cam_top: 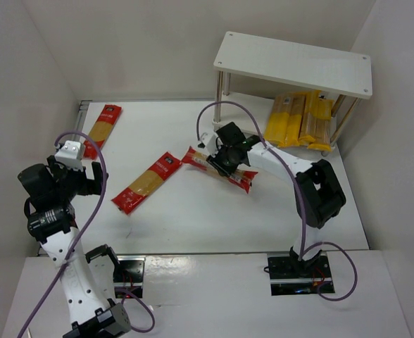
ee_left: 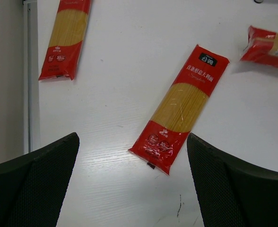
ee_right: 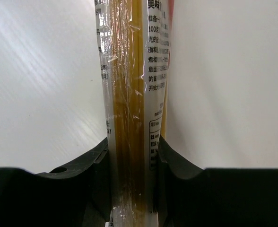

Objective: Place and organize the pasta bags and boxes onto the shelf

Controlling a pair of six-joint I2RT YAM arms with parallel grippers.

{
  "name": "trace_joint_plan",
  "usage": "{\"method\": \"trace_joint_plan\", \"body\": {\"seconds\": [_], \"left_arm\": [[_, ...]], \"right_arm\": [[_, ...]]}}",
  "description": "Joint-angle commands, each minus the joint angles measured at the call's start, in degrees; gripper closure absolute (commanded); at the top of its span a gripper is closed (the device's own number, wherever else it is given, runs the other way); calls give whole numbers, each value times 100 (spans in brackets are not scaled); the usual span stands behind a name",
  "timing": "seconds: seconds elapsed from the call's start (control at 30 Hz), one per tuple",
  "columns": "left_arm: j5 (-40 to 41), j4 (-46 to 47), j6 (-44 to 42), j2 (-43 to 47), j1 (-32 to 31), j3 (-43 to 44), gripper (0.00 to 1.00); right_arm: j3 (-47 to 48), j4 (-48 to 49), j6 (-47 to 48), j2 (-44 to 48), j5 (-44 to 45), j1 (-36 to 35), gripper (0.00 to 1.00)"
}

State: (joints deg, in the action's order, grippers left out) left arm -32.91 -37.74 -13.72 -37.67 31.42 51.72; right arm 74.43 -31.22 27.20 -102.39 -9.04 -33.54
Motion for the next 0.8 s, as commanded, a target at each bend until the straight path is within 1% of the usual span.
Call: {"method": "trace_joint_plan", "body": {"seconds": [0.0,0.1,0.13,0.27,0.43,0.57,0.77], "left_arm": [[-120,82,-96,76,31,31,0],[-67,82,-96,128,31,31,0],[-67,82,-96,128,31,31,0],[-67,82,-96,181,31,31,0],[-14,82,-44,234,31,31,0],[38,134,-44,234,31,31,0],[91,135,9,181,31,31,0]], "right_arm": [[1,714,-1215,781,883,-12,100],[-140,837,-1664,992,1184,-12,100],[-218,837,-1979,1054,1246,-12,100],[-464,1091,-2473,1396,1579,40,100],[-702,1425,-3131,1793,1957,663,100],[-852,1847,-3405,2091,2396,744,100],[-799,2445,-3564,2162,3170,744,100]]}}
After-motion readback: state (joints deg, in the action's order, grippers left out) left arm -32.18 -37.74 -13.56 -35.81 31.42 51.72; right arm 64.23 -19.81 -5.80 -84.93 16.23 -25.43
